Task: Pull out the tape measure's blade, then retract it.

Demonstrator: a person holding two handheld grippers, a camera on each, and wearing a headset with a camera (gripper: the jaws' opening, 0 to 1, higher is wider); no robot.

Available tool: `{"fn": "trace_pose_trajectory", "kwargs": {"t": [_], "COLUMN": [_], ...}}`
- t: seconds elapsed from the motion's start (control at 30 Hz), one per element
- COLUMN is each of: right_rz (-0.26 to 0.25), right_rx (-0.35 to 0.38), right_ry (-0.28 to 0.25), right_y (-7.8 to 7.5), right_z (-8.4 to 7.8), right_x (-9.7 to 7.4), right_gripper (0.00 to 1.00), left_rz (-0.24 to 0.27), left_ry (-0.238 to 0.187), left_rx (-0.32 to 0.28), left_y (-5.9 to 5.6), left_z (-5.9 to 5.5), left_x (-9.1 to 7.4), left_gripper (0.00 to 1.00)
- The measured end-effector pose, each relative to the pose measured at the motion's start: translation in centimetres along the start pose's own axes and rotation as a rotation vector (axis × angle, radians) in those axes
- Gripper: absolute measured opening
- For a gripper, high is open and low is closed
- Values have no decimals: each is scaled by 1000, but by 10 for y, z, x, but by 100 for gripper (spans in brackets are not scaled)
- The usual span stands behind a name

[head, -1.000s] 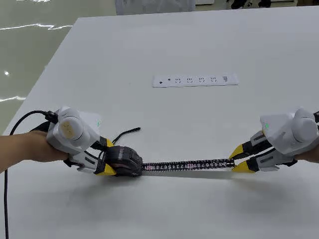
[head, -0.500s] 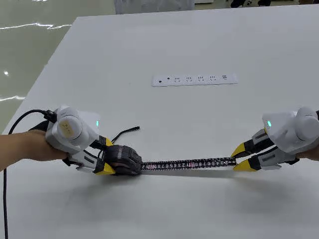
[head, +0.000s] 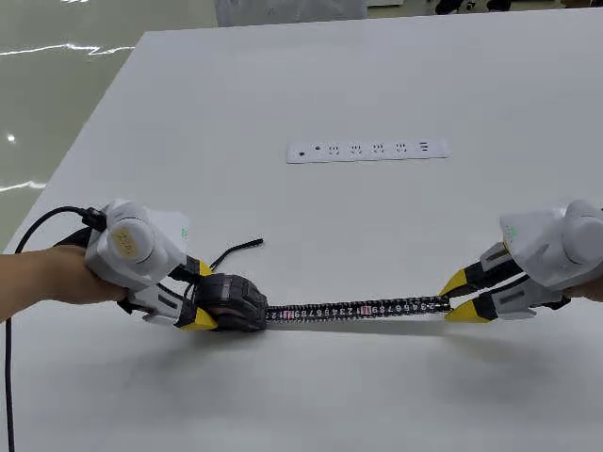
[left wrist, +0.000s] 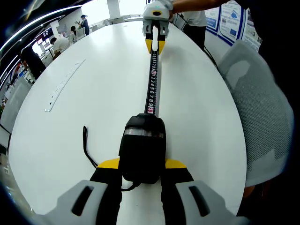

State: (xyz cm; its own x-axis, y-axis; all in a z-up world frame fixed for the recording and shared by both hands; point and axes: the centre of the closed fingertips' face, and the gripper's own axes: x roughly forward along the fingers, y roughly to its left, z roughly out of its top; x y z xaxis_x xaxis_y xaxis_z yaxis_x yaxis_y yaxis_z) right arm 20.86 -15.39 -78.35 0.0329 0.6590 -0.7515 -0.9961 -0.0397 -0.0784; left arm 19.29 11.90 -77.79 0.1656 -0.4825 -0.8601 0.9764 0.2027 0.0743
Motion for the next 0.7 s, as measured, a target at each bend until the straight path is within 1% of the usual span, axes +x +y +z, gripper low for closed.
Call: {"fn": "trace_pose_trajectory", "kwargs": {"t": [0.07, 0.27, 0.33, 0.4, 0.47, 0.67, 0.7], "right_rz": [0, 2, 2, 2, 3, 0, -1], "right_rx": [-1, 0, 0, 2, 3, -2, 2], "right_ry": [2, 6, 8, 9, 14, 30, 32], "right_y": [0, 0, -2, -2, -2, -5, -7], "right_z": [0, 0, -3, -3, -4, -6, -7], "right_x": [0, -1, -1, 0, 1, 3, 4], "right_gripper": [11, 11, 11, 11, 11, 12, 12], "left_rz": [0, 2, 3, 3, 4, 9, 12], "left_ry": [-1, 0, -1, 0, 0, -2, -5], "left_rx": [0, 1, 0, 0, -1, -13, -23], "left_y": [4, 1, 2, 1, 3, 3, 9], "left_z": [-5, -1, -3, -1, -3, -2, -10], "left_x": [2, 0, 1, 0, 1, 2, 4], "left_gripper": [27, 27, 27, 27, 27, 27, 27]}}
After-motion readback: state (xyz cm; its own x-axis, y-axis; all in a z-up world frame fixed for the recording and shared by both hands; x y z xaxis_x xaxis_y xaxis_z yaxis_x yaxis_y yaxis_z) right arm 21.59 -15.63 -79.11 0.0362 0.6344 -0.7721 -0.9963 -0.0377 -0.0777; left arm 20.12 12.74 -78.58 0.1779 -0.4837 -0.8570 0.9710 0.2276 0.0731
